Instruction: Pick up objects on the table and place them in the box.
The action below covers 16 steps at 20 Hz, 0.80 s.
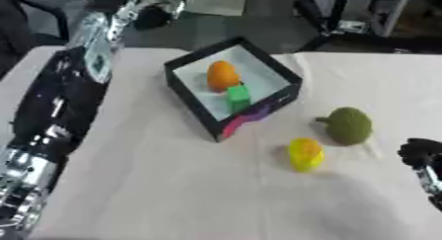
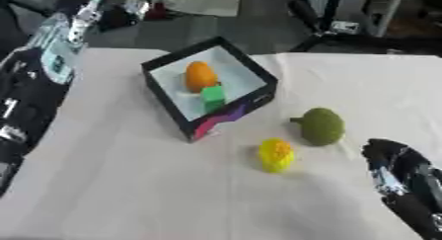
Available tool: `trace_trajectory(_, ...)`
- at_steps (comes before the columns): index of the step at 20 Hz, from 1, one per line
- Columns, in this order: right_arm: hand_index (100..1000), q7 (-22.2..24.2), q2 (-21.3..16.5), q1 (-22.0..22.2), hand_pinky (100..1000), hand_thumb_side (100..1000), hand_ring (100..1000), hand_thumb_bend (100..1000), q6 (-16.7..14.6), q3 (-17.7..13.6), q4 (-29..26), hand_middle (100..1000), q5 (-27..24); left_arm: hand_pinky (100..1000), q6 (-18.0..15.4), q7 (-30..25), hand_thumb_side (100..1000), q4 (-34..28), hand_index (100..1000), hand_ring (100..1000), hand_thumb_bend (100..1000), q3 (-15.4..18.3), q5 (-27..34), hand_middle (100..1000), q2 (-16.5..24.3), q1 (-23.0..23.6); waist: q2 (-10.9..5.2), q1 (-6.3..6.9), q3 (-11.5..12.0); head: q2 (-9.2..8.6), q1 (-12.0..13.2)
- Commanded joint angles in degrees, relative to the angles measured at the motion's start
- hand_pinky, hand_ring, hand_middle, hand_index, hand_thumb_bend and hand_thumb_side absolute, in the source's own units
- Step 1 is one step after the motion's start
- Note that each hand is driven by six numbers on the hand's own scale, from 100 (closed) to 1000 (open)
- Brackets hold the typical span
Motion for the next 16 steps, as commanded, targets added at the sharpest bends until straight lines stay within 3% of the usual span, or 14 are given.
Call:
trace_trajectory(1, 781, -0.84, -8.40, -0.85, 777, 430, 747, 100, -2.00, 0.05, -2.56, 683, -0.53, 659, 0.41, -1.49, 777, -10.88, 846, 602, 181, 1.77, 11.32, 635, 2.64, 4.79, -0.87, -0.85, 0.46, -0.11, -0.53)
trace_trajectory(4, 784, -3.25, -15.56, -2.20, 778, 414, 748, 100, -4.12, 0.88, -0.54, 689, -0.55, 645, 2.29, -2.01, 810, -16.87, 840, 591, 159, 4.27, 17.28, 621, -0.85, 12.20, -0.72, -1.30, 1.46, -0.11, -0.74)
trace_trajectory(8, 795, -4.82, -22.38, -5.88, 780, 320, 769, 100, -6.37, 3.61, 5.23, 719, 0.71, 634, 4.20, -1.67, 852, -21.82, 832, 581, 149, 6.29, 20.74, 609, -7.22, 20.03, -0.44, -1.66, 2.61, -0.11, -0.89)
trace_trajectory(14, 824, -3.46, -26.80, -13.51, 789, 219, 827, 100, -7.63, 7.53, 16.34, 796, 3.28, 626, 5.69, -3.41, 896, -24.89, 829, 573, 127, 5.93, 21.89, 599, -11.21, 26.01, 0.40, -1.64, 3.52, -0.11, -1.55)
trace_trajectory(15, 831, -3.09, -26.89, -14.63, 793, 108, 840, 100, -7.76, 8.12, 18.28, 812, 3.86, 625, 5.86, -3.66, 903, -25.01, 827, 570, 123, 5.88, 21.96, 596, -11.48, 26.61, 0.52, -1.62, 3.68, -0.11, -1.66)
trace_trajectory(16, 835, -2.59, -26.91, -15.93, 795, 203, 845, 100, -7.79, 8.79, 20.40, 821, 4.62, 624, 6.02, -3.86, 908, -25.09, 823, 567, 120, 5.88, 22.04, 593, -11.79, 27.23, 0.71, -1.57, 3.90, -0.11, -1.82)
